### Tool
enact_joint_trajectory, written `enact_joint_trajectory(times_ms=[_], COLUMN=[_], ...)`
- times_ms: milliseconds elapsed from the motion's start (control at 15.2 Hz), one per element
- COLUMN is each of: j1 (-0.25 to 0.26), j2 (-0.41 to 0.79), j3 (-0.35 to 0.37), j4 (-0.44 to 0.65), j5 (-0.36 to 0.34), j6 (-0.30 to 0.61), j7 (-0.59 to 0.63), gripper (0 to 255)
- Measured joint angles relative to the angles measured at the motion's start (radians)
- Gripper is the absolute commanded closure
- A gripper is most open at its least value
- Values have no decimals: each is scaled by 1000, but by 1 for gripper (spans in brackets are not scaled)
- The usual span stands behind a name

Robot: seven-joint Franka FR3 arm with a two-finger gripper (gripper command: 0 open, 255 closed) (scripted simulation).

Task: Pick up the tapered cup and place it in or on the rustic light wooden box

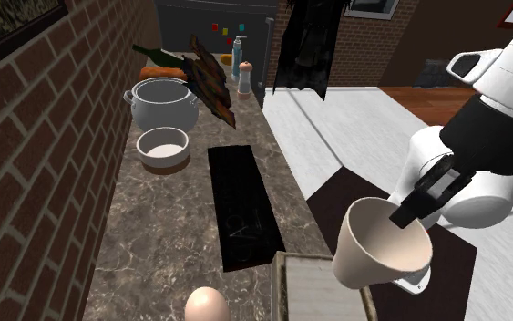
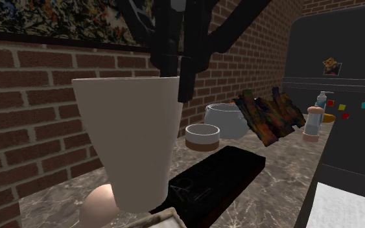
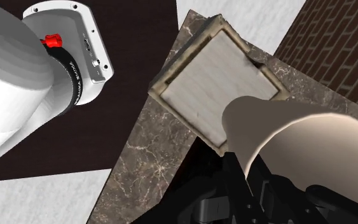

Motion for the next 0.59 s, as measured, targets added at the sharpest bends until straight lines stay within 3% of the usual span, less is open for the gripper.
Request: enact_joint_trajectory(times_ms=[594], j1=[39], j2=[-59], j3=[58], j4=[-118], j5=[58], j6=[59], j7=[8], gripper=[255])
